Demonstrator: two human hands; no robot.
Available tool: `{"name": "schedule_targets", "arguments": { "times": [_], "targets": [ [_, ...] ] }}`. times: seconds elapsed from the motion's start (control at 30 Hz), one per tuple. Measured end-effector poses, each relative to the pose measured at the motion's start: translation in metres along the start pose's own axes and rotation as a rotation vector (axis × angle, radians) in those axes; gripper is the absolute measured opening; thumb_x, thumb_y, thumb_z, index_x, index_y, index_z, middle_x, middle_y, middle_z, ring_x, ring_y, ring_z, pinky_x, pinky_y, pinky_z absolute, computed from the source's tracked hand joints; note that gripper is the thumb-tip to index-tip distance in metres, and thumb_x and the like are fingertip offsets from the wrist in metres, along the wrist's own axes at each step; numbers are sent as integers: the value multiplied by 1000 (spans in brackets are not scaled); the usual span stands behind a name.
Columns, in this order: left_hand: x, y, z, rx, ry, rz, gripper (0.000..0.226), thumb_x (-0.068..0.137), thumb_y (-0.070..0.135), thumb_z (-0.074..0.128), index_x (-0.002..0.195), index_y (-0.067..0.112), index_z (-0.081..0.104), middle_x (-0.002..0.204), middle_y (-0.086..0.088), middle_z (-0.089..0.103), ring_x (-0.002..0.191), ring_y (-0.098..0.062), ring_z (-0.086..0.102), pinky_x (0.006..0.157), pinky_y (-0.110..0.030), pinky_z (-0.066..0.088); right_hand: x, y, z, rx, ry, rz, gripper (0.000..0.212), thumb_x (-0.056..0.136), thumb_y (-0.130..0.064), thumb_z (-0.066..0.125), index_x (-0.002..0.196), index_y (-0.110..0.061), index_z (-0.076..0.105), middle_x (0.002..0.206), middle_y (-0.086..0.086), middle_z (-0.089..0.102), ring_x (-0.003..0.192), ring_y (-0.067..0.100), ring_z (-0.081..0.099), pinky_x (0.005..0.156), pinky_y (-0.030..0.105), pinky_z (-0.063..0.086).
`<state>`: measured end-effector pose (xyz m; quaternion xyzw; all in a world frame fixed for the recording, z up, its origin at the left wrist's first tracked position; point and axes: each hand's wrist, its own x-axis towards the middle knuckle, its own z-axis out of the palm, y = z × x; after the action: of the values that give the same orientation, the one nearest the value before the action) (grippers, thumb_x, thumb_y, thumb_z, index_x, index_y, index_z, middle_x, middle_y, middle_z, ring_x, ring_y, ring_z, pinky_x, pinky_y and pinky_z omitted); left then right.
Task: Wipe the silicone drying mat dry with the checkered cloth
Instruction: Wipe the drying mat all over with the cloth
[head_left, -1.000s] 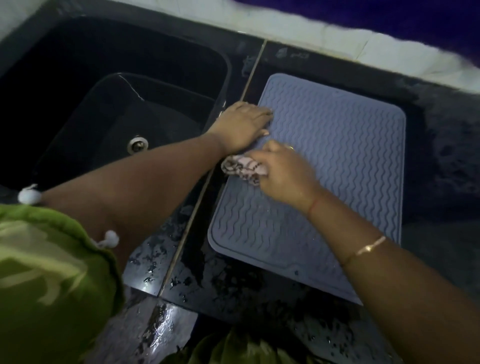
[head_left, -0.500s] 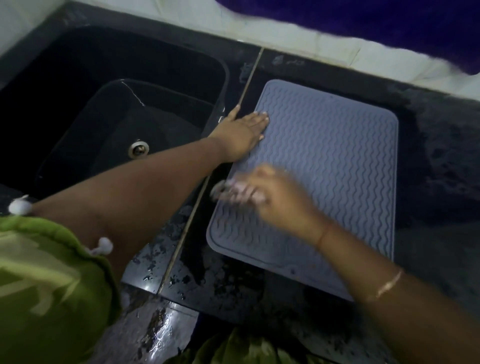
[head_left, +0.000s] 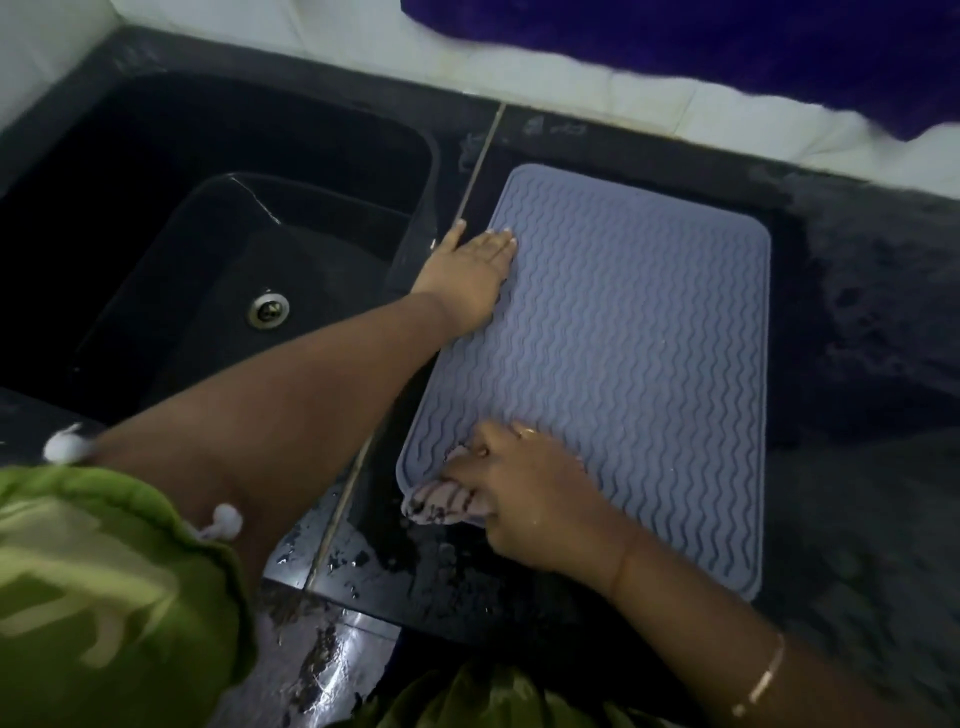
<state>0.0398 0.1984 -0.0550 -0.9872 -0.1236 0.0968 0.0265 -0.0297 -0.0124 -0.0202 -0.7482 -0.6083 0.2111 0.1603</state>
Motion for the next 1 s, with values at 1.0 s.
{"name": "schedule_targets", "arguments": {
  "times": [1.0],
  "targets": [
    [-12, 22, 18, -427, 225, -1, 58, 91, 24, 31, 145, 2, 28, 152, -16, 28, 143, -24, 24, 119, -29, 8, 101, 97, -50, -267, 457, 610, 44, 87, -25, 51, 130, -26, 45, 125, 12, 40, 111, 35, 39, 86, 45, 39]
  ]
}}
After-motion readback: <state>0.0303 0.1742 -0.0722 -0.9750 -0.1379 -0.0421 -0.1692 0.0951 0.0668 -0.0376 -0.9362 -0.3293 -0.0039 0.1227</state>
